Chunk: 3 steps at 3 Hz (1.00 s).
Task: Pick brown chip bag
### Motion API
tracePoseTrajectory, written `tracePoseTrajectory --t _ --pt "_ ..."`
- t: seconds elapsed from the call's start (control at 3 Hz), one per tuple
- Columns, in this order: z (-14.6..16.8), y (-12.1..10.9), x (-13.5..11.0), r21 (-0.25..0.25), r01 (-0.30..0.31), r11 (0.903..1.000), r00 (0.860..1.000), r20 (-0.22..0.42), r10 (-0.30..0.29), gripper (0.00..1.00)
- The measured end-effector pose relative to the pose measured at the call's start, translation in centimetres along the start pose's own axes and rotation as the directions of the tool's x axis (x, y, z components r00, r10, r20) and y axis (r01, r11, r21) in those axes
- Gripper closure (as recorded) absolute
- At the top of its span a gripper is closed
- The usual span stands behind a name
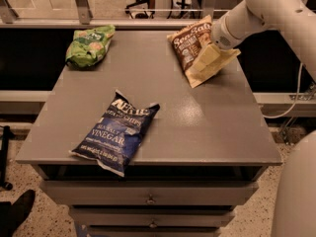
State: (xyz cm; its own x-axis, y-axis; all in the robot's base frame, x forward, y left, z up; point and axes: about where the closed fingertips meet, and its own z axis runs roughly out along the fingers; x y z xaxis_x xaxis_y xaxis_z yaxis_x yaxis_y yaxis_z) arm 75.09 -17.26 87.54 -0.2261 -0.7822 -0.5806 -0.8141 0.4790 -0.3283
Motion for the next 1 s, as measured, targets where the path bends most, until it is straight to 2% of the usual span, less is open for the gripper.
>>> tracePoseTrajectory --t 0.33,0.67,1.0 --pt "1.5 -0.3 0.5 -0.06 -0.09 0.9942 0.996 -0.016 0.089 0.23" --pt "1.6 -0.3 0.5 -0.086 -0.12 0.9891 0.993 -0.021 0.118 0.47" --pt "0.4 0.4 -0.1 -0.108 -0.112 0.9878 0.994 -0.001 0.112 0.7"
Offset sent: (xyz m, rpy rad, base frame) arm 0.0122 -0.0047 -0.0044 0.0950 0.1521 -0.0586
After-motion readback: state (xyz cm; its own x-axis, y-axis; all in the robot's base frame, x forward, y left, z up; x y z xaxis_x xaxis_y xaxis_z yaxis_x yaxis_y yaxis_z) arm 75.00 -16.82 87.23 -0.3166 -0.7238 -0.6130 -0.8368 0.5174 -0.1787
